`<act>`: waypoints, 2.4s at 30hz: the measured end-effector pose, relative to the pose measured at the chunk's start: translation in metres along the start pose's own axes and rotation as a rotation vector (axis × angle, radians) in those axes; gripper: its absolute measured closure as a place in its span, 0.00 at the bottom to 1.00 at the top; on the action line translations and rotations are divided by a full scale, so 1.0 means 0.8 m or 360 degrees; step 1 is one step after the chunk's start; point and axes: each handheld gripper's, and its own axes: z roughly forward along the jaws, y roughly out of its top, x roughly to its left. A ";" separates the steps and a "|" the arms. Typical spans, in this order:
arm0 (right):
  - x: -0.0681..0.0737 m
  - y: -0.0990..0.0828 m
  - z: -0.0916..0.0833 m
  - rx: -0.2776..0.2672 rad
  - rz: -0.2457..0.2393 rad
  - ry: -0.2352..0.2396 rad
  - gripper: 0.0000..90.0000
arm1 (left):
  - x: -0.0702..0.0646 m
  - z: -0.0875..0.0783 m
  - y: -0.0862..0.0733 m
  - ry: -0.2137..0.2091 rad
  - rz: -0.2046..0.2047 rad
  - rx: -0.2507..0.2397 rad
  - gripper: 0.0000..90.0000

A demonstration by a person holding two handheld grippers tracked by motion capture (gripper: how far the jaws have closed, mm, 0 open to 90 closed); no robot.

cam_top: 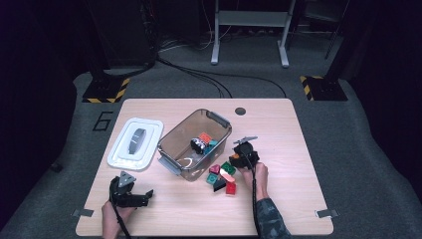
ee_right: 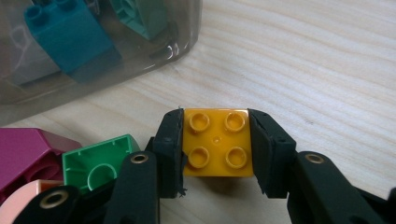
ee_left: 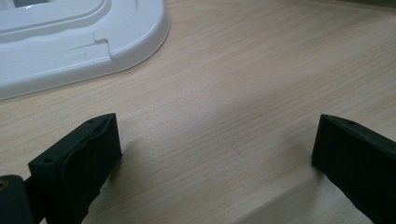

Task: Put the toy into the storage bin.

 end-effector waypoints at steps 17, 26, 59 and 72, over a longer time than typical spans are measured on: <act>-0.011 0.008 -0.035 -0.0096 0.0039 0.0000 0.65 | 0.000 0.000 0.000 0.0000 0.0000 0.0001 0.01; -0.015 0.018 -0.055 -0.0130 0.0015 -0.0016 0.65 | 0.000 0.000 0.000 0.0000 0.0002 0.0001 0.01; -0.026 0.069 -0.115 -0.0229 -0.0028 -0.0044 0.65 | 0.000 0.000 0.000 0.0000 0.0000 -0.0001 0.01; -0.014 0.106 -0.134 -0.0281 -0.0096 -0.0059 0.65 | 0.000 0.000 0.000 0.0000 0.0001 -0.0001 0.01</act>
